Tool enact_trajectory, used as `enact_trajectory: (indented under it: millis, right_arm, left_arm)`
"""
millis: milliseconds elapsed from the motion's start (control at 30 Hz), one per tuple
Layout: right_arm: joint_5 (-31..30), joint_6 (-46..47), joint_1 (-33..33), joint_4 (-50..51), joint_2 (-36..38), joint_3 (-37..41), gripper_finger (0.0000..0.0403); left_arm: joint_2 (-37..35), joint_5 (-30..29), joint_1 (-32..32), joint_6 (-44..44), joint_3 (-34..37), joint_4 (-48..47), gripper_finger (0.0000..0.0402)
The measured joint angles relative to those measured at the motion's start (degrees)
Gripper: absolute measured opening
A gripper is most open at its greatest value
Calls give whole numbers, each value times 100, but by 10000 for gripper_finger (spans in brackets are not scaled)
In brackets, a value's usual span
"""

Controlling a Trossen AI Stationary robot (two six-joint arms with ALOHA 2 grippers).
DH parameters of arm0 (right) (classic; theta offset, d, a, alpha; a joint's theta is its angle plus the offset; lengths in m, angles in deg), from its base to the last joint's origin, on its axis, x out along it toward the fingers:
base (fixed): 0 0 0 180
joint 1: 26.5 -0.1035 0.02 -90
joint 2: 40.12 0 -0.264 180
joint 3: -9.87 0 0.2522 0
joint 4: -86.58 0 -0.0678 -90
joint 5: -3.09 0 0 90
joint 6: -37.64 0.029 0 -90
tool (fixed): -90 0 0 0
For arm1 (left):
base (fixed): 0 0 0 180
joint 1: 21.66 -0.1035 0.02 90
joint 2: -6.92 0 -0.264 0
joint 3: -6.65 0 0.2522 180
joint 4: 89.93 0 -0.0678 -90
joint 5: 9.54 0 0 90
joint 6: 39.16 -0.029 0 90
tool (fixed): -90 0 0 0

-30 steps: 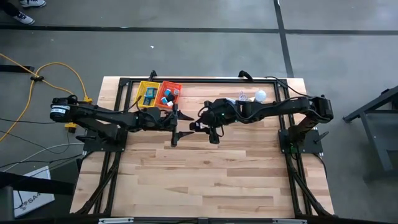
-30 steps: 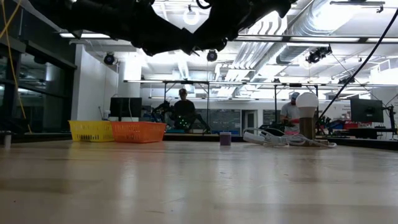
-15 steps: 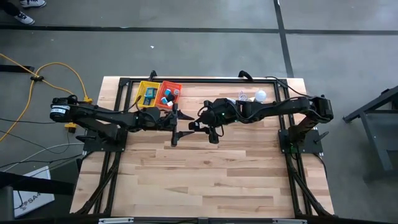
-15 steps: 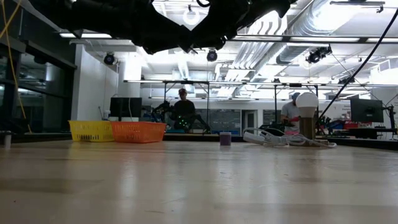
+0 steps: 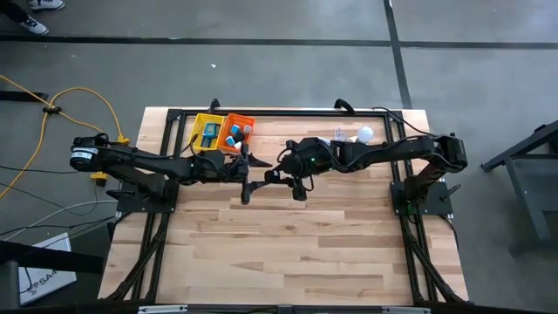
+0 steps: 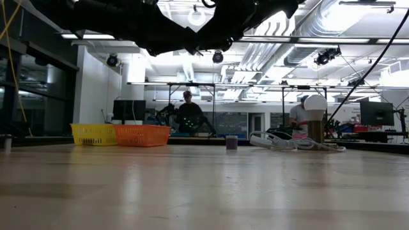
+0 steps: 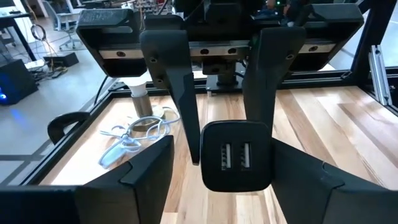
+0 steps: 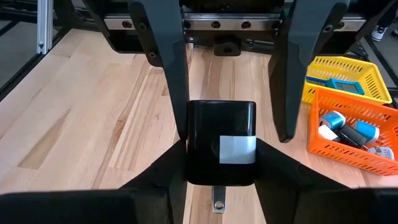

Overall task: Pick & Place Office items
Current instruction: Put the black adapter into the orange basket

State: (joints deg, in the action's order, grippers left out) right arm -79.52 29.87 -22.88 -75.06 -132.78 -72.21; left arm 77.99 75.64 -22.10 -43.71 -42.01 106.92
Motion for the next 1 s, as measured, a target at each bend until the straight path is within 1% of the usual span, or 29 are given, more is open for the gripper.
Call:
enact_trajectory:
  millis: [367,633,1000]
  right_arm:
    - [-5,0,0,-4,0,-1,137]
    - [-32,9,2,2,0,-2,137]
    - [-16,9,2,2,0,0,137]
  left_arm:
    - [0,7,0,0,0,-2,193]
    - [-2,5,0,-9,0,-5,149]
    - [-2,7,0,-1,0,-7,151]
